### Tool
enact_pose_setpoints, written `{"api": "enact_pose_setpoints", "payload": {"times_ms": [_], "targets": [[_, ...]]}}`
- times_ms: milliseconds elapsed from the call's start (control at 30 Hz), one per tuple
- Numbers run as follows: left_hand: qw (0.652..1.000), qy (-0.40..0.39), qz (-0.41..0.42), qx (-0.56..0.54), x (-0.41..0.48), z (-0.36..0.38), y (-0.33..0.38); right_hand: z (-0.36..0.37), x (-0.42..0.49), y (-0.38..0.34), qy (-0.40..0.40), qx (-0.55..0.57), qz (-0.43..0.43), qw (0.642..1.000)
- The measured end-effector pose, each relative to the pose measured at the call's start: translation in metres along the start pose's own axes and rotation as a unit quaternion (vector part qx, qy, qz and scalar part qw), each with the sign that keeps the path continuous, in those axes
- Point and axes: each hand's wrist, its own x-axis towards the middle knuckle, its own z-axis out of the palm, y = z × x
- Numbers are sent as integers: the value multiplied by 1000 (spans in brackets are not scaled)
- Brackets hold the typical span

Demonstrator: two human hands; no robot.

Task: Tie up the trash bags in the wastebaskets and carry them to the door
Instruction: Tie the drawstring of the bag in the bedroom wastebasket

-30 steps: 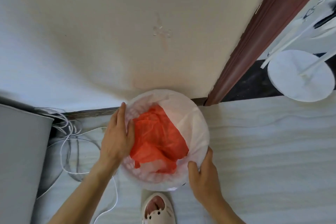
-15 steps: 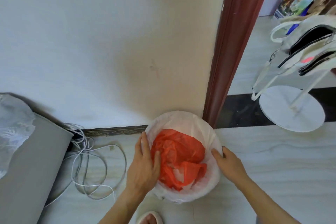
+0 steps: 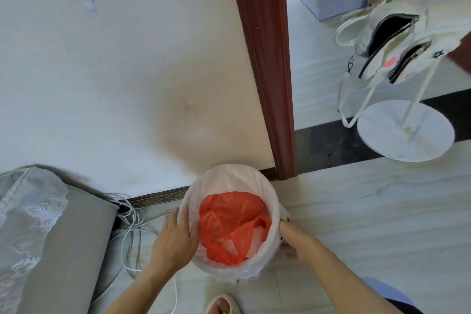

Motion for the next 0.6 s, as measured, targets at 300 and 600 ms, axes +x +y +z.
{"api": "enact_pose_setpoints", "payload": {"times_ms": [300,600], "targets": [[911,-38,376,162,-14,-6,117,-21,-22,-5,34,233,-50,971],[872,-60,421,243,-1,46,91,-38,-37,-22,-3,265,-121,957]]}}
